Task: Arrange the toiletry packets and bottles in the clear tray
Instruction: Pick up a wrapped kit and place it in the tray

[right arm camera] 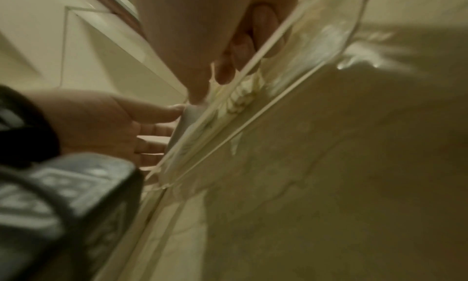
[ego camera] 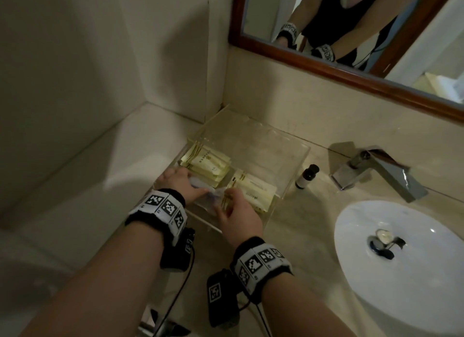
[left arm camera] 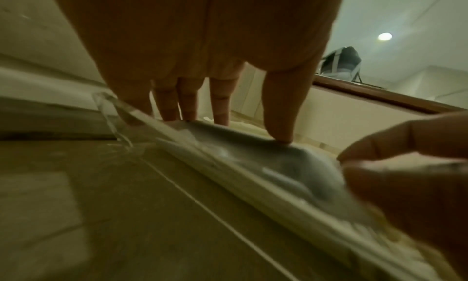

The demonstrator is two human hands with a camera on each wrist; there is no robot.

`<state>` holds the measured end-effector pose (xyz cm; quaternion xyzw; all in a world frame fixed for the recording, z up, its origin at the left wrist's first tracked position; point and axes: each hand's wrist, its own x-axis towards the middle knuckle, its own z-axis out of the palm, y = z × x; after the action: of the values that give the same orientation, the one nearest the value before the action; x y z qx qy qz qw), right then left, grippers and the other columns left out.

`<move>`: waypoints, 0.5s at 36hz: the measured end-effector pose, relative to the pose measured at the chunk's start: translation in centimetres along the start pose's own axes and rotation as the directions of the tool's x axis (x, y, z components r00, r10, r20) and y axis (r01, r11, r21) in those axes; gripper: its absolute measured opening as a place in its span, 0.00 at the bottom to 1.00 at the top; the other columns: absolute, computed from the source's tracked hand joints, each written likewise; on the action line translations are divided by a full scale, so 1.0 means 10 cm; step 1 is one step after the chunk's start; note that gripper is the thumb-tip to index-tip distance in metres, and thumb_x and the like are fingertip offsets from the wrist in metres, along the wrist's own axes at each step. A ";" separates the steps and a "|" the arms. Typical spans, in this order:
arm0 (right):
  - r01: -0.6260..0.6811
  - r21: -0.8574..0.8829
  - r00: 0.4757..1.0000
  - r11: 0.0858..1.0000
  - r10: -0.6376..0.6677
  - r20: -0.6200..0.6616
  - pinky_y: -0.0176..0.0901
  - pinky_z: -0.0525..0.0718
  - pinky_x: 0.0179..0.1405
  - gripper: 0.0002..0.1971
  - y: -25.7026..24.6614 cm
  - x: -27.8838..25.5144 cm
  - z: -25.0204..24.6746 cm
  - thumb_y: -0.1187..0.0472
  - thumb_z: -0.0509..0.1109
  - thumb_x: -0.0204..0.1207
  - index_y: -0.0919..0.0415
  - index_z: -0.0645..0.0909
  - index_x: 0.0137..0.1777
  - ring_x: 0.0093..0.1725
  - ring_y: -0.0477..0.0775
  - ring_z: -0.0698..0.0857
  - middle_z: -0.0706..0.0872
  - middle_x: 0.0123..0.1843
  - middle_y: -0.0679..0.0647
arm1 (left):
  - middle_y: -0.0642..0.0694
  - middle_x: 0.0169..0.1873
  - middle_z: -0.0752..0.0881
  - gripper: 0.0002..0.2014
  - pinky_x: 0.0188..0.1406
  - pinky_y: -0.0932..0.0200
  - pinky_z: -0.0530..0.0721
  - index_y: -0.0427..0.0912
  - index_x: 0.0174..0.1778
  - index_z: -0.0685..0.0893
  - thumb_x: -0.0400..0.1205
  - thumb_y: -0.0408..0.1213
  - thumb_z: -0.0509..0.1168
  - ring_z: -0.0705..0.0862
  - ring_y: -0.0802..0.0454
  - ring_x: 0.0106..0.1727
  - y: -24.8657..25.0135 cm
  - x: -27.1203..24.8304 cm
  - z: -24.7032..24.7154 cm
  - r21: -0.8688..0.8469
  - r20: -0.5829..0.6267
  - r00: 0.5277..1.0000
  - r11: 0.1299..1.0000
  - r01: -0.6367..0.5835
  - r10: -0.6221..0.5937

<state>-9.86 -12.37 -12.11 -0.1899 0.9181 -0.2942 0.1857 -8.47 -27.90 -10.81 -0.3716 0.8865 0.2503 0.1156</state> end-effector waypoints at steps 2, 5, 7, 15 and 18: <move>-0.006 -0.013 1.000 1.000 0.006 0.010 0.46 0.84 0.48 0.16 0.01 0.00 -0.01 0.45 0.63 0.79 0.45 0.70 0.65 0.52 0.53 0.85 0.86 0.55 0.49 | 0.40 0.74 0.69 0.38 0.75 0.44 0.70 0.47 0.72 0.72 0.68 0.60 0.70 0.69 0.38 0.74 0.03 -0.01 0.00 -0.017 0.020 1.000 1.000 0.013 -0.012; -0.017 -0.038 0.999 0.999 0.019 0.034 0.48 0.85 0.51 0.15 0.00 0.02 0.00 0.46 0.63 0.79 0.45 0.73 0.64 0.53 0.52 0.85 0.86 0.56 0.48 | 0.41 0.73 0.69 0.39 0.75 0.43 0.70 0.48 0.73 0.69 0.68 0.58 0.72 0.68 0.38 0.75 0.05 -0.02 0.00 -0.043 0.043 0.999 0.999 0.030 -0.028; -0.020 -0.046 0.999 0.999 0.022 0.041 0.48 0.85 0.52 0.14 0.00 0.04 0.00 0.47 0.62 0.79 0.45 0.74 0.64 0.55 0.53 0.85 0.85 0.58 0.48 | 0.41 0.74 0.69 0.39 0.76 0.44 0.69 0.48 0.73 0.69 0.68 0.57 0.72 0.68 0.39 0.75 0.06 -0.02 -0.01 -0.054 0.047 0.998 0.998 0.035 -0.033; -0.020 -0.012 1.000 1.000 0.020 0.016 0.46 0.84 0.51 0.14 0.02 0.02 -0.07 0.45 0.63 0.79 0.47 0.76 0.62 0.52 0.51 0.85 0.86 0.54 0.48 | 0.40 0.76 0.65 0.38 0.77 0.43 0.67 0.49 0.76 0.68 0.70 0.57 0.70 0.66 0.38 0.77 0.09 -0.06 -0.03 -0.036 0.060 0.998 0.999 0.038 -0.035; -0.011 0.025 1.000 1.000 0.012 -0.015 0.43 0.83 0.50 0.13 0.05 -0.01 -0.13 0.47 0.61 0.80 0.49 0.76 0.61 0.52 0.51 0.85 0.86 0.55 0.48 | 0.40 0.76 0.64 0.35 0.75 0.45 0.68 0.49 0.76 0.68 0.74 0.54 0.68 0.66 0.39 0.77 0.14 -0.11 -0.04 -0.043 0.048 0.998 0.998 0.038 -0.036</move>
<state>-10.54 -11.31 -11.40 -0.1800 0.9168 -0.3059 0.1830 -8.67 -26.61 -9.55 -0.3845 0.8708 0.2761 0.1331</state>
